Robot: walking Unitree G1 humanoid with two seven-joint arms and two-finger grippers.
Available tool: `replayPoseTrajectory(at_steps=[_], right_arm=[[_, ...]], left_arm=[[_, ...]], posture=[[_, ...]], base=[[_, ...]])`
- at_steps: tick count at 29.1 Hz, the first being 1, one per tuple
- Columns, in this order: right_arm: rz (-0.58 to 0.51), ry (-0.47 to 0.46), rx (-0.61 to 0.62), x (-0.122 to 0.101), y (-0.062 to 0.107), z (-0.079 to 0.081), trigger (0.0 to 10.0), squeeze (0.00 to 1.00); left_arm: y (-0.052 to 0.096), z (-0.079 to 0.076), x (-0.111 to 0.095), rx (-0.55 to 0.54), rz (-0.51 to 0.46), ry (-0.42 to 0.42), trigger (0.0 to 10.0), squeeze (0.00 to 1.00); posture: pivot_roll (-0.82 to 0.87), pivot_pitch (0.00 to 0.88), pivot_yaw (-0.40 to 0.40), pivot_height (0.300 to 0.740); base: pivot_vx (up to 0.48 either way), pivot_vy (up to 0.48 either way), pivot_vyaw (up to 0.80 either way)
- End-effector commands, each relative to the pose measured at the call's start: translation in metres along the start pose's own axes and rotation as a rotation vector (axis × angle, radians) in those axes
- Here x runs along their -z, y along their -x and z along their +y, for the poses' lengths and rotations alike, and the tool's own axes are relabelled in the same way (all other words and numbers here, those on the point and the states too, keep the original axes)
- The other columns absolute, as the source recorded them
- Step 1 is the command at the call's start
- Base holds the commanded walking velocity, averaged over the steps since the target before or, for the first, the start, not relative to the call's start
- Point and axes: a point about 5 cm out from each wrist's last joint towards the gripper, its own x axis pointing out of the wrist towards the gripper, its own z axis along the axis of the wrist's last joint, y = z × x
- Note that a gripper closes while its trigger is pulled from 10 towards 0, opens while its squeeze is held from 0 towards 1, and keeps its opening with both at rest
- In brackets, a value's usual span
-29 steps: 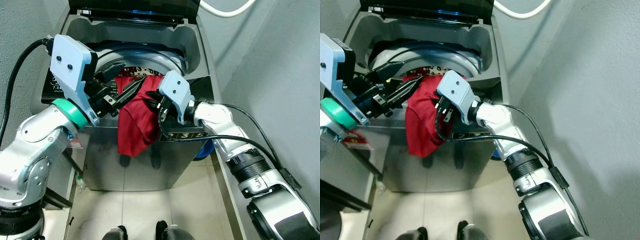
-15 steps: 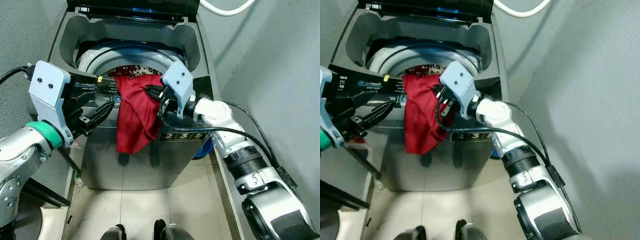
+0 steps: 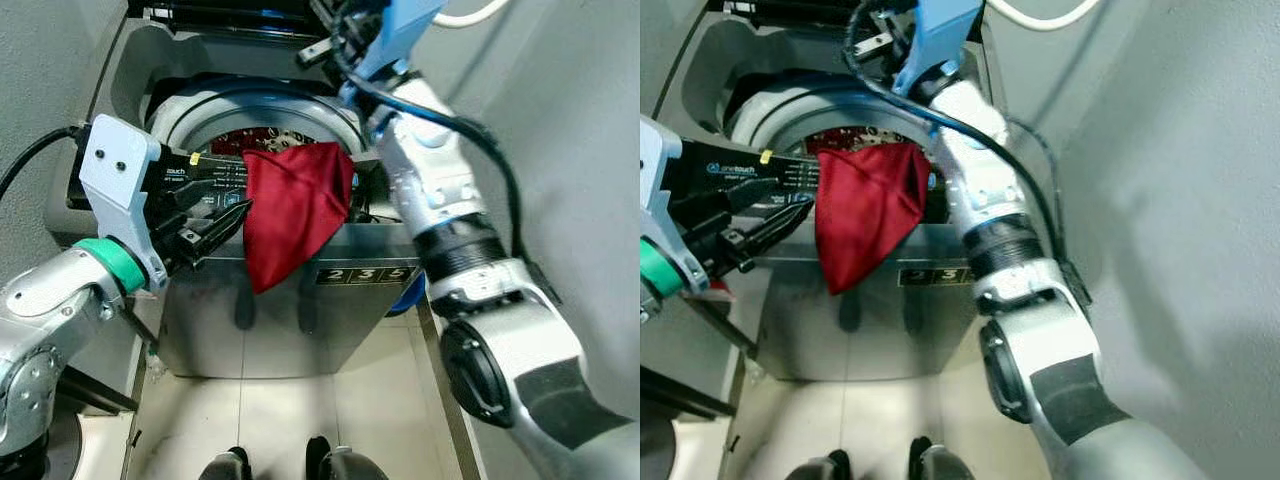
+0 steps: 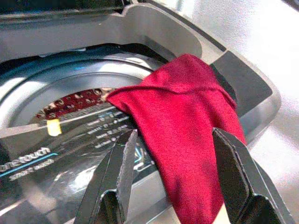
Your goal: Clothes washing
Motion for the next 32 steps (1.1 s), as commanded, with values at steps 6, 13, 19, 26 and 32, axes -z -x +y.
replayPoseTrajectory(at_steps=[6, 13, 19, 26, 32], right_arm=[[0.031, 0.100, -0.097, -0.005, -0.009, 0.005, 10.0, 0.00], [0.191, 0.216, -0.282, 0.030, 0.030, -0.009, 10.0, 0.00], [0.344, 0.260, -0.495, 0.054, 0.070, -0.017, 10.0, 0.00], [0.413, 0.309, -0.551, 0.057, 0.087, -0.033, 10.0, 0.00], [0.437, 0.268, -0.695, 0.051, 0.102, -0.032, 10.0, 1.00]], left_arm=[[0.000, -0.006, 0.001, 0.023, 0.003, -0.003, 10.0, 0.00], [-0.002, 0.011, -0.003, -0.030, 0.011, -0.009, 10.0, 0.00], [-0.004, 0.008, -0.006, 0.029, 0.012, -0.027, 10.0, 0.00], [-0.004, 0.004, -0.007, 0.069, 0.017, -0.041, 10.0, 0.00], [-0.004, 0.003, -0.006, 0.075, 0.026, -0.045, 10.0, 0.00]], posture=[[0.07, 0.161, -0.049, 0.740], [0.05, 0.167, -0.043, 0.740], [0.06, 0.169, -0.039, 0.740], [0.05, 0.172, -0.031, 0.740], [0.06, 0.178, -0.030, 0.740]], base=[[0.000, 0.000, 0.00], [0.000, 0.000, 0.00], [0.000, 0.000, 0.00], [0.000, 0.000, 0.00], [0.000, 0.000, 0.00]])
